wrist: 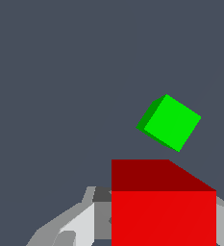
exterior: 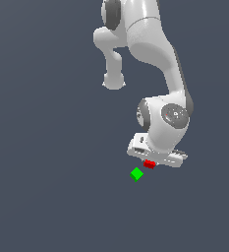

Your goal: Stack the red cube on top of the green cube.

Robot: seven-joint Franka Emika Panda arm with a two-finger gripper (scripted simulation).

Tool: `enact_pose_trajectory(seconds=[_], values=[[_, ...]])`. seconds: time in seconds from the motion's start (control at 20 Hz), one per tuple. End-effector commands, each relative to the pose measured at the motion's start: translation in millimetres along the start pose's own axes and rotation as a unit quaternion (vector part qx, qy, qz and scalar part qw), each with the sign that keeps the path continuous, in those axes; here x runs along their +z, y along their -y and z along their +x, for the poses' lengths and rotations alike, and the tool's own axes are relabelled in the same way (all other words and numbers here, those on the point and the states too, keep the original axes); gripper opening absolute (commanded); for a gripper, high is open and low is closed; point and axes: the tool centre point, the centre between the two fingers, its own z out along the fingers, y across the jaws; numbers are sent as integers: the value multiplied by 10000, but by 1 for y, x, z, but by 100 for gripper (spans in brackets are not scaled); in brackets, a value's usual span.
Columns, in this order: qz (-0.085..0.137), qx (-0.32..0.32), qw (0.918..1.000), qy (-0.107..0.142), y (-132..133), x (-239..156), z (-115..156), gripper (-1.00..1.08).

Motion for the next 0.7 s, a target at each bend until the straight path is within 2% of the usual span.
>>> enact_pose_trajectory(seconds=[0.0, 0.3, 0.65], values=[[1, 0, 10000, -1, 0, -15, 0, -100], [1, 0, 10000, -1, 0, -30, 1, -100], [3, 0, 10000, -4, -3, -25, 4, -100]])
